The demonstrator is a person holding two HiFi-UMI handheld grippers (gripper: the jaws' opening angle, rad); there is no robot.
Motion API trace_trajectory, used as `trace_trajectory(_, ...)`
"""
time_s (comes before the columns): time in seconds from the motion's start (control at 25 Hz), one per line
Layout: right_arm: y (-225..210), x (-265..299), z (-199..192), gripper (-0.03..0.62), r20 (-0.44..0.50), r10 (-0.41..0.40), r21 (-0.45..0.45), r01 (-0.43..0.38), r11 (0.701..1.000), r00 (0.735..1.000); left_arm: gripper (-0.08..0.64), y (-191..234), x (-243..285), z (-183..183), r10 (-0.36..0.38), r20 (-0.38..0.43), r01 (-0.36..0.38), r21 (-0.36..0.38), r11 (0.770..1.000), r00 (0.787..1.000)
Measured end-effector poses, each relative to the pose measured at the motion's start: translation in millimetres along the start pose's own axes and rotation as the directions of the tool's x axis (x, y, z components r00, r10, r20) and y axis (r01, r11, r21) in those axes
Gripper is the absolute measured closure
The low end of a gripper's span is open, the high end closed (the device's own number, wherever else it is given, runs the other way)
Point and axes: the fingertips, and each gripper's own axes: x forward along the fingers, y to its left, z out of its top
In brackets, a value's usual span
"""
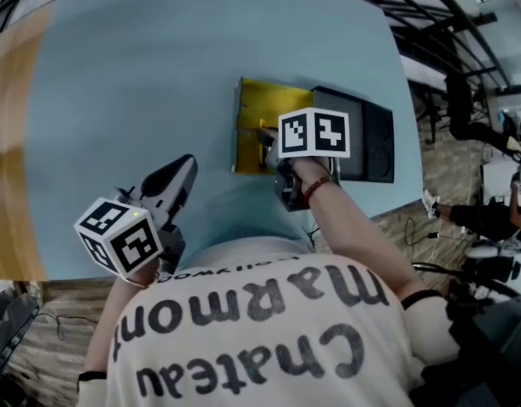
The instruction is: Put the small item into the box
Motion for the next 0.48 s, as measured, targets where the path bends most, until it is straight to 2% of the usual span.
trace_trajectory(0.32, -6, 5, 2, 0.512, -0.021, -0.001, 0.041, 0.002, 0.999, 1.000, 0.558, 3, 1, -5, 0.010, -0.015, -0.010, 0.001, 1.000, 1.000)
trace_trajectory(0.48, -10, 9, 2, 0.512, -0.027, -0.016, 0.034, 0.017, 0.999, 1.000, 0.558, 7, -2, -9, 0.025, -0.018, -0.025, -0.004, 1.000, 1.000)
